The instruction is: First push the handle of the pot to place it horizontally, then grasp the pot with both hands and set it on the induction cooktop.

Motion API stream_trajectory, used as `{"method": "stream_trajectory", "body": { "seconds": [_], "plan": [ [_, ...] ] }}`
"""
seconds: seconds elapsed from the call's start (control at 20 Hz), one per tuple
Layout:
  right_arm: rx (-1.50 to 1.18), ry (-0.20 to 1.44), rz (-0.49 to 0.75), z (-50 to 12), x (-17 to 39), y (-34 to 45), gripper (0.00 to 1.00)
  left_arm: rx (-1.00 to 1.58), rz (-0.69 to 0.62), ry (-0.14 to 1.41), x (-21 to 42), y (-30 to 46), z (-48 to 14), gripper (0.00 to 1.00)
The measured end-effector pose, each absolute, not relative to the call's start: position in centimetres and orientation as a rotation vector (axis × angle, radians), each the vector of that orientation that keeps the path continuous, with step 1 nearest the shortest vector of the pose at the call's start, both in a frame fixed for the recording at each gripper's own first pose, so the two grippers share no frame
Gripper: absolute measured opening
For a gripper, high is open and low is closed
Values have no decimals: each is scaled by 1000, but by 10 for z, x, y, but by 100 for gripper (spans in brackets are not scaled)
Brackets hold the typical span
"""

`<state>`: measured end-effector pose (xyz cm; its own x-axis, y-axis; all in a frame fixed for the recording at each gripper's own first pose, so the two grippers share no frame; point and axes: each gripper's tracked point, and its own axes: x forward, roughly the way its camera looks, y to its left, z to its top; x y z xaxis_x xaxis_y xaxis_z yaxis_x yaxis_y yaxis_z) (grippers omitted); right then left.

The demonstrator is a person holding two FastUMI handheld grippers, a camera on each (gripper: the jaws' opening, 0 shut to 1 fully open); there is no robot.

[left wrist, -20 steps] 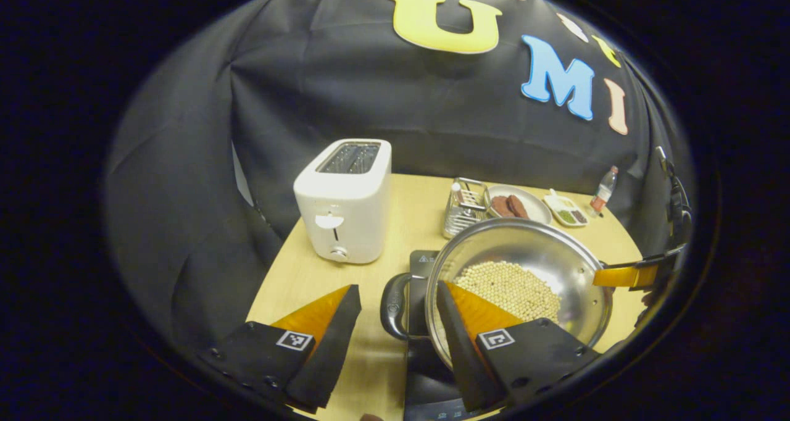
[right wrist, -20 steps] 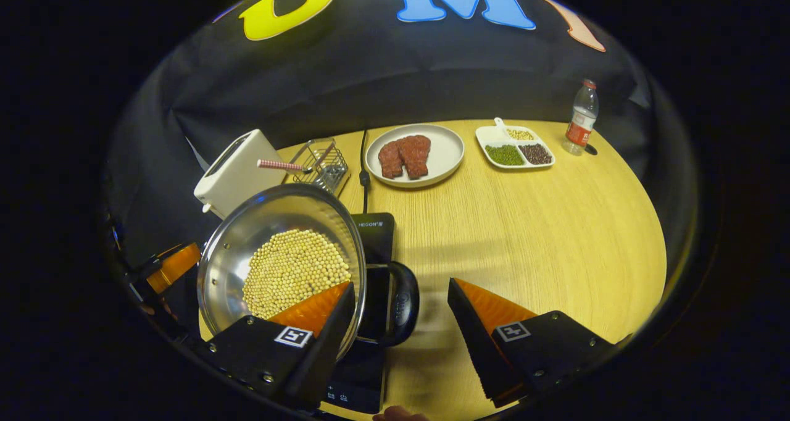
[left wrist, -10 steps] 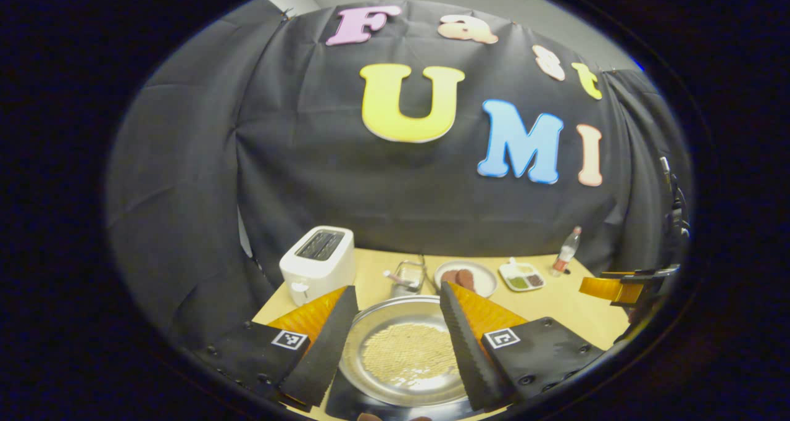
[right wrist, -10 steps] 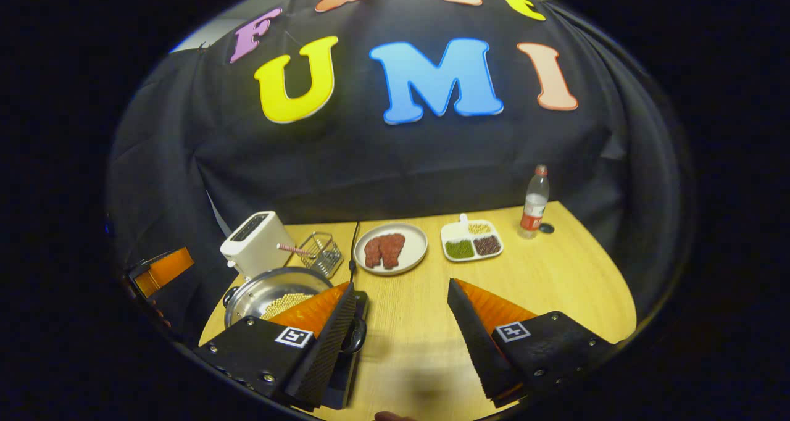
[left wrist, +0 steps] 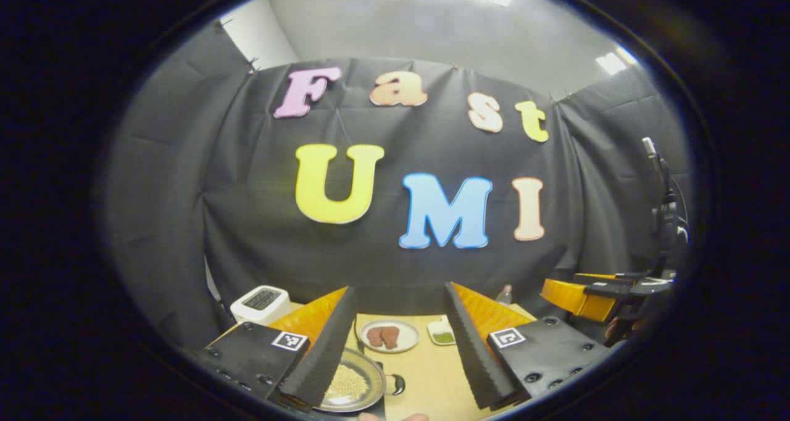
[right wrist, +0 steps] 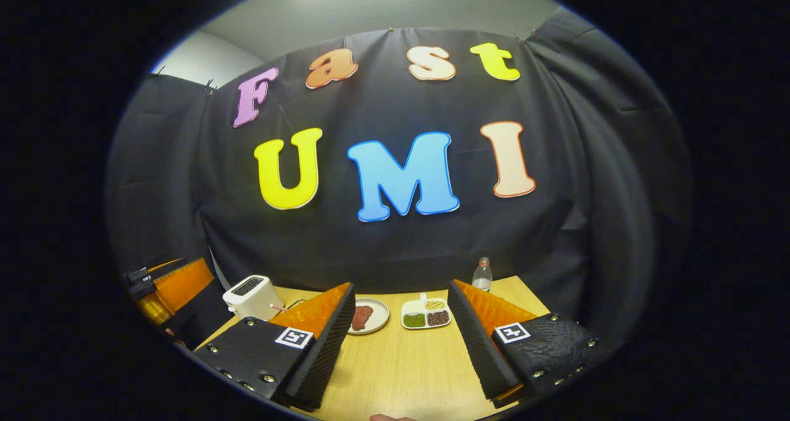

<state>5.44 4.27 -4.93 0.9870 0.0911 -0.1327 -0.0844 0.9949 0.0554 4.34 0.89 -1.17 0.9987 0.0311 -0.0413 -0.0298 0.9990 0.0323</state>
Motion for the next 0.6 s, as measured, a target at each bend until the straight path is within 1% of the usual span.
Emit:
{"method": "stream_trajectory", "body": {
  "seconds": [0.05, 0.1, 0.15, 0.4, 0.45, 0.5, 0.6],
  "plan": [
    [54, 121, 88, -43, 51, 35, 92, 27, 31, 22, 40, -2, -4, 88],
    [58, 117, 86, -40, 47, 27, 92, 21, 30, 10, 35, -13, 0, 88],
    [66, 110, 91, -38, 43, 22, 92, 20, 31, 3, 31, -21, 4, 92],
    [33, 106, 137, -37, 40, 14, 91, 16, 74, -5, 16, -31, 3, 96],
    [28, 112, 150, -38, 41, 15, 92, 14, 85, -5, 12, -33, 4, 88],
    [27, 117, 169, -40, 39, 17, 92, 11, 99, -5, 9, -32, 4, 95],
    [35, 121, 203, -42, 35, 22, 92, 5, 128, 2, -2, -29, 0, 95]
  ]
}}
